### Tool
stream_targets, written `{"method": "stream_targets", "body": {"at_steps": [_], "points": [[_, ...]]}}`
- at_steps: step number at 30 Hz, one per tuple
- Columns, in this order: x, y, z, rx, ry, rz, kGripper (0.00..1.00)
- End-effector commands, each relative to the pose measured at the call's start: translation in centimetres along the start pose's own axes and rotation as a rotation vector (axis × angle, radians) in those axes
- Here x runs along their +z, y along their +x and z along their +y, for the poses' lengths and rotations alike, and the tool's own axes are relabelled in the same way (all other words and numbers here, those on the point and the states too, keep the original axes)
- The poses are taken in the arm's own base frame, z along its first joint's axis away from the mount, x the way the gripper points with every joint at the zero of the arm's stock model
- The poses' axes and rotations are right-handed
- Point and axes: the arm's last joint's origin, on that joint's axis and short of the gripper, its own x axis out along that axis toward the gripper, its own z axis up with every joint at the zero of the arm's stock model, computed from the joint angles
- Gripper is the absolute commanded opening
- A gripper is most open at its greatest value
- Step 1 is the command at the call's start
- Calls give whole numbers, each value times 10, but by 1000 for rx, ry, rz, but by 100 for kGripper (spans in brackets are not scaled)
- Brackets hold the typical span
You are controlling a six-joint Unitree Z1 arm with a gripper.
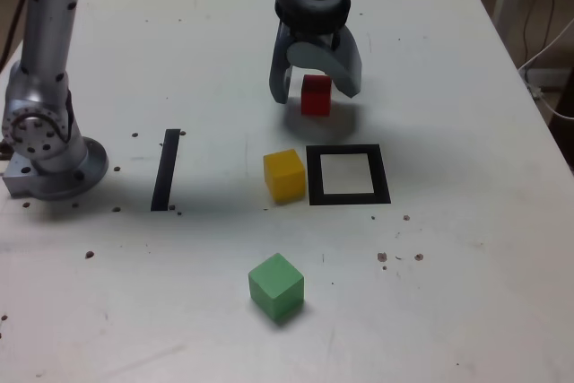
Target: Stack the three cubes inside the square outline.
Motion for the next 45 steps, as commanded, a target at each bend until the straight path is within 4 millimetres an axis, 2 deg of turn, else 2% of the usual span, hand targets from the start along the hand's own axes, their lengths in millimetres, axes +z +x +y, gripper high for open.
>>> {"method": "stream_targets", "body": {"at_steps": [1,9,16,23,32,36,41,45], "points": [[3,0,4,16,-4,-3,80],[6,4,8,32,-16,-7,55],[8,9,8,20,-20,-8,49],[8,8,9,11,-26,-25,31],[5,3,9,-11,-31,-40,20],[1,-4,7,-29,-31,-58,19],[-4,-23,-2,-31,-32,-84,19],[-7,-43,-21,-8,-56,-99,19]]}}
